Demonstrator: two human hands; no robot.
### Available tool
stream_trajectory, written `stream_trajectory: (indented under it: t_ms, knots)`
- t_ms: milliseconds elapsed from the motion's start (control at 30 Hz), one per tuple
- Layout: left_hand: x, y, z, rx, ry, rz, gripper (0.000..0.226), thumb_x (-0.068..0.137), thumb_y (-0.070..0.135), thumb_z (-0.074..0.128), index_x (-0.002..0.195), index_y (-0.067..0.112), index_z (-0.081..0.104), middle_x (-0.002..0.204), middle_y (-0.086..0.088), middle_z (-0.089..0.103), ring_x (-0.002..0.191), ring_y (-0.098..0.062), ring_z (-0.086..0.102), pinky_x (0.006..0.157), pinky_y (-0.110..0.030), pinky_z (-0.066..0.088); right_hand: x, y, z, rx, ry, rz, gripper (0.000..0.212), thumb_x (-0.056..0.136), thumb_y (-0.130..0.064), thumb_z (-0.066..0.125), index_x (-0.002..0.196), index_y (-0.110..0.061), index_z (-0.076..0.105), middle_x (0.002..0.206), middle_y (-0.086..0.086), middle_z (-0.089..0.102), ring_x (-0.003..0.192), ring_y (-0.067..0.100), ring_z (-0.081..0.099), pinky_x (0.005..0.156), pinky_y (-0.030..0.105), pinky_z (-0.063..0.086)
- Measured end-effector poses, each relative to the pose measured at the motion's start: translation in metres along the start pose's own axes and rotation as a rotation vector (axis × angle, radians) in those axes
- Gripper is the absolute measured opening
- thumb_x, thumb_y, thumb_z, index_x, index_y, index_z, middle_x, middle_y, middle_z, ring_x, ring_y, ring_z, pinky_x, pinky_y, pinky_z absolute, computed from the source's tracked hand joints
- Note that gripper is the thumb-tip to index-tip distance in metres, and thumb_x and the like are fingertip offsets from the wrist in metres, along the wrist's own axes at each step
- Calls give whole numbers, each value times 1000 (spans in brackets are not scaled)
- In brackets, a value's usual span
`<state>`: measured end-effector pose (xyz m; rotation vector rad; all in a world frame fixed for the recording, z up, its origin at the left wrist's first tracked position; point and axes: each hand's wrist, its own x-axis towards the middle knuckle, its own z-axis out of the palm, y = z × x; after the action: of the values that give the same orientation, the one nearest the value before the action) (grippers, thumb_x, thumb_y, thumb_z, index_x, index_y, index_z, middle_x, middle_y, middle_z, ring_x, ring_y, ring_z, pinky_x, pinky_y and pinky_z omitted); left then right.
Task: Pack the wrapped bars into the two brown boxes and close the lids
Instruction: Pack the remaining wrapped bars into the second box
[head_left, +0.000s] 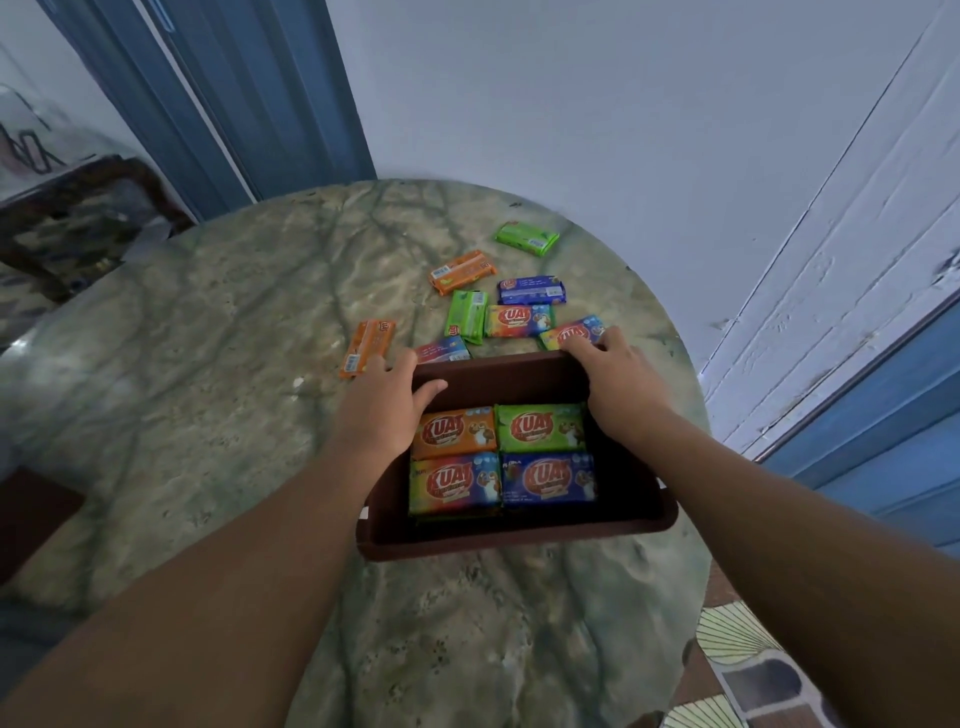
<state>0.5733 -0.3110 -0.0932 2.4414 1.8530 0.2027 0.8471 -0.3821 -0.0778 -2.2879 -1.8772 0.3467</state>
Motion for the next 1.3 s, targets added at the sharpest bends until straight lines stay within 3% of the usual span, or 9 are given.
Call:
stream_trajectory:
  t_ms: [200, 400, 500, 700, 767, 933, 1100, 1233, 1300]
  knots:
    - [-5, 4, -7, 68, -65, -17, 60, 96, 73, 40, 130, 25, 47, 115, -11, 55, 91, -31, 63, 59, -34, 39, -4, -1, -1, -59, 33, 9, 58, 98, -16, 57, 146, -41, 37, 143, 6, 40, 122, 33, 50, 80, 42, 50]
    - [23, 18, -38, -128, -392, -105, 78, 99, 73, 11, 149, 27, 48, 156, -15, 42, 140, -38, 43, 100, -44, 35, 5, -15, -19, 2, 23, 39, 45, 101, -36, 33, 140, -38, 56, 144, 5, 53, 127, 34, 49, 102, 46, 44]
    - [37, 25, -42, -235, -421, -164, 84, 101, 70, 7, 148, 17, 52, 158, -17, 40, 142, -35, 41, 105, -41, 32, 18, -27, -28, -38, -42, 35, 42, 100, -32, 35, 128, -33, 65, 138, 5, 61, 122, 32, 56, 92, 41, 45]
    - [82, 30, -35, -172, -340, -108, 45, 104, 48, 40, 105, 13, 67, 98, -7, 62, 100, -29, 58, 80, -35, 39, 79, -39, -39, -36, -273, -3, 38, 105, -16, 42, 136, -11, 64, 141, 11, 60, 128, 32, 55, 102, 37, 47]
    - [96, 30, -29, -121, -362, -116, 36, 99, 49, 53, 102, 16, 66, 94, -2, 65, 93, -25, 59, 79, -37, 45, 99, -36, -37, -156, -318, -39, 37, 104, -18, 48, 138, -13, 63, 143, 10, 59, 129, 31, 55, 103, 35, 46]
    - [118, 30, -4, 5, -470, -105, 31, 93, 33, 71, 116, 15, 64, 115, -8, 67, 107, -30, 63, 85, -37, 50, 144, -6, -13, -297, -390, -66, 44, 92, -16, 66, 135, -16, 61, 127, 12, 64, 115, 32, 63, 89, 32, 52]
    - [127, 36, 21, 98, -472, -94, 35, 101, 14, 54, 136, 6, 54, 140, -18, 57, 128, -36, 56, 99, -42, 46, 160, 12, 16, -327, -377, -126, 50, 89, -17, 70, 136, -18, 54, 133, 10, 58, 118, 33, 62, 91, 38, 51]
    - [131, 30, 33, 105, -549, -199, 81, 88, 24, 78, 155, 14, 34, 159, -14, 30, 144, -38, 33, 111, -56, 38, 169, 15, 25, -337, -346, -157, 40, 91, -20, 66, 130, -19, 54, 129, 6, 59, 114, 29, 62, 83, 37, 49]
    - [134, 27, 36, 136, -604, -198, 84, 87, 26, 79, 156, 13, 33, 161, -16, 27, 145, -37, 33, 111, -52, 38, 173, 15, 26, -370, -380, -179, 44, 87, -23, 73, 128, -18, 57, 126, 6, 58, 111, 27, 62, 79, 36, 47]
